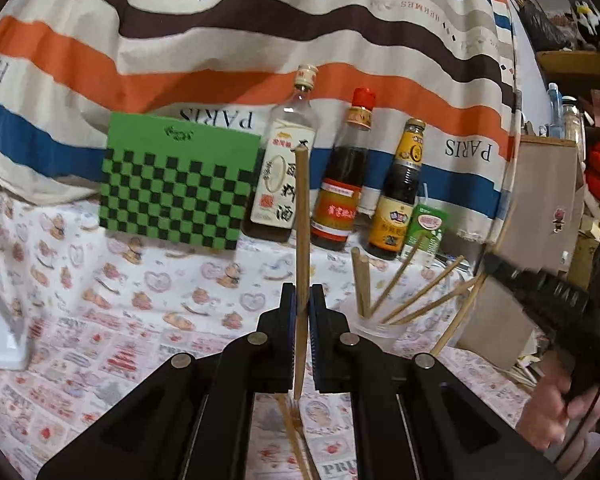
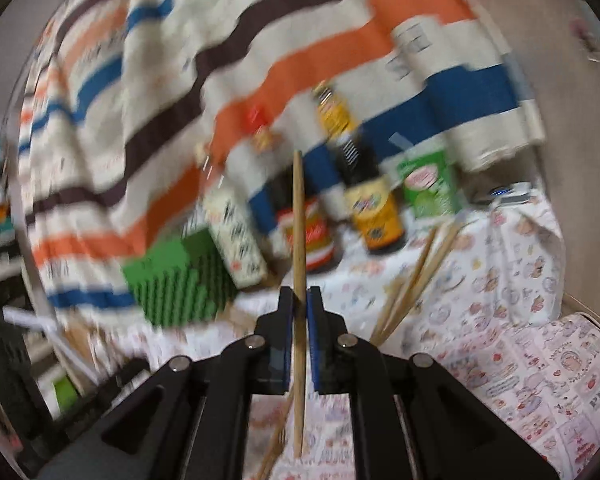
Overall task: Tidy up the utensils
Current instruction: 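Carry both chopsticks up over the clear cup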
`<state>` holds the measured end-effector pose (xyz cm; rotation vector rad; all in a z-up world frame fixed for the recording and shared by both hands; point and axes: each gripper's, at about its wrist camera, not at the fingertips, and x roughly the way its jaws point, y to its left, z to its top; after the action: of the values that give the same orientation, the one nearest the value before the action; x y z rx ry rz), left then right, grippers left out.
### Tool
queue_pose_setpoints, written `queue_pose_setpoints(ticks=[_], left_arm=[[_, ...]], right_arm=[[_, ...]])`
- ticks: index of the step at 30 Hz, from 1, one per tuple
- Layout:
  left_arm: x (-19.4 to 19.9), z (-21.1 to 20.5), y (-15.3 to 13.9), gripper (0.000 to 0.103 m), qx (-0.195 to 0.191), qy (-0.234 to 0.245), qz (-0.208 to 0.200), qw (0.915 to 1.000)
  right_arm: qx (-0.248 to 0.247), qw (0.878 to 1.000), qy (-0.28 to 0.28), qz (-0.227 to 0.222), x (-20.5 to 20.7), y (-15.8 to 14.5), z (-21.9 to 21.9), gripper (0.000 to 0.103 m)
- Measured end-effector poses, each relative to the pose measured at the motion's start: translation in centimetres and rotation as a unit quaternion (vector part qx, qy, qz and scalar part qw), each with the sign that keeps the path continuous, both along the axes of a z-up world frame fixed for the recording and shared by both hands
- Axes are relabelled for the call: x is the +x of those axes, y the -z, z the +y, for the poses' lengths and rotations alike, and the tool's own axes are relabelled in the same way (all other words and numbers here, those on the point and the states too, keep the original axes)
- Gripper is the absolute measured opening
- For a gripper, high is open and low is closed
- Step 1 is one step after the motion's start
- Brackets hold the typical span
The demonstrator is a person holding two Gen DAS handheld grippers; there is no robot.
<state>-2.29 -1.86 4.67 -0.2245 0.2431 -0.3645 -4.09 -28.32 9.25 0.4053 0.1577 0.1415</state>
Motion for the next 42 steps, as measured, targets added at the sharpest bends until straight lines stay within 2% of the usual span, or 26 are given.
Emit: queue_pose_setpoints(ticks=[3, 6, 10, 15, 19, 22, 25, 29, 32, 38, 42], left_arm=[[0.2, -0.1, 0.1, 0.005, 0.009, -0.01, 0.0, 0.9999], [0.1, -0.1, 0.0, 0.005, 0.004, -0.002, -0.004, 1.0], [0.0, -1.4, -0.9, 0.005, 0.018, 0.016, -0.013, 0.9996], [-0.6, -4.9, -3.6, 0.005, 0.031, 0.047, -0.035, 0.9978], [-1.5, -8.0, -6.4, 0.005, 0.045, 0.058, -0.078, 0.9942], [-0.8, -9.8, -8.2, 0.005, 0.039, 0.061, -0.088, 0.9935], [0.7, -11.5, -9.0, 0.005, 0.043, 0.043, -0.092, 0.9939], [2.7, -12.9, -8.5, 0.005, 0.055, 0.018, -0.093, 0.994], [4.0, -13.1, -7.0, 0.005, 0.055, 0.018, -0.078, 0.9953], [4.9, -12.6, -4.3, 0.006, 0.064, 0.007, -0.061, 0.9961], [4.5, -12.0, -4.5, 0.006, 0.062, 0.033, -0.048, 0.9964]], right_arm=[[0.032, 0.998, 0.031, -0.035, -0.8, -0.8, -2.3, 0.007], [0.054, 0.995, 0.061, -0.05, -1.0, -0.9, -4.1, 0.007], [0.093, 0.991, 0.082, -0.051, -0.6, -0.6, -6.4, 0.007], [0.14, 0.985, 0.099, -0.036, -0.2, 0.0, -8.6, 0.007], [0.133, 0.984, 0.117, -0.022, 0.4, 0.4, -8.8, 0.007], [0.113, 0.986, 0.126, -0.008, 1.1, 0.7, -8.6, 0.007], [0.096, 0.987, 0.131, -0.005, 1.5, 0.9, -8.3, 0.007], [0.112, 0.985, 0.128, -0.001, 1.6, 1.2, -9.0, 0.007], [0.122, 0.984, 0.129, 0.001, 1.5, 1.2, -9.4, 0.007], [0.113, 0.986, 0.124, -0.005, 1.3, 0.9, -8.8, 0.007], [0.107, 0.987, 0.121, -0.011, 1.1, 0.7, -8.5, 0.007]])
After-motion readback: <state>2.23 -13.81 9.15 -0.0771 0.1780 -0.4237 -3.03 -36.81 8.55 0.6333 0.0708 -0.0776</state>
